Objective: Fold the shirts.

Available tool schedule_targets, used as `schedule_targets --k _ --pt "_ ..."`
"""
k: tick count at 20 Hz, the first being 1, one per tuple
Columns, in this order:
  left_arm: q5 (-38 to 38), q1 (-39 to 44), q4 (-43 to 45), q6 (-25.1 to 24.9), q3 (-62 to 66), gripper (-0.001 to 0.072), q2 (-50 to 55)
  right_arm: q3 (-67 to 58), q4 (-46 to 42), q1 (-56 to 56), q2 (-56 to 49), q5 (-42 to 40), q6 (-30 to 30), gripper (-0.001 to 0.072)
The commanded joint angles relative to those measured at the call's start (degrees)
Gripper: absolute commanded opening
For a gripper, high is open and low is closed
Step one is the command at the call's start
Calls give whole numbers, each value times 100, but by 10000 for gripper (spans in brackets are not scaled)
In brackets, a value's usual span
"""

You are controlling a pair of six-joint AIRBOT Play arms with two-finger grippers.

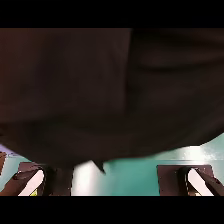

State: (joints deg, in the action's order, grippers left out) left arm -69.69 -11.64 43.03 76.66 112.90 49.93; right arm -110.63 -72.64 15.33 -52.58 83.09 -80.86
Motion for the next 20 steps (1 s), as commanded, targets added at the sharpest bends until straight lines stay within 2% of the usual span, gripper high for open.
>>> schedule_targets --k 1,5,7,8,12,15,18,20 --pt "-479 0 22 4 -1530 22 483 669 -66 -345 -848 452 90 13" --pt "-485 144 55 -262 -2592 23 1843 1386 -107 -975 -2218 321 98 13" --pt "-374 437 72 -675 -2653 23 2691 1543 -107 -1108 -2942 120 96 13" --pt "-15 568 72 -885 -2653 23 3112 1506 -105 -1123 -3320 -20 94 13" --pt "1617 673 -90 -944 -2647 23 4164 946 -94 -1113 -4468 -573 -81 13" --pt "2269 673 -81 -1161 -2647 23 4352 358 -90 -1113 -4922 -841 -186 13" --pt "2131 654 -42 -1530 -2647 23 4343 24 -92 -1117 -5027 -793 -181 13" --pt "1460 544 157 -1561 -2647 23 4339 46 -101 -1117 -4990 -365 -179 12"
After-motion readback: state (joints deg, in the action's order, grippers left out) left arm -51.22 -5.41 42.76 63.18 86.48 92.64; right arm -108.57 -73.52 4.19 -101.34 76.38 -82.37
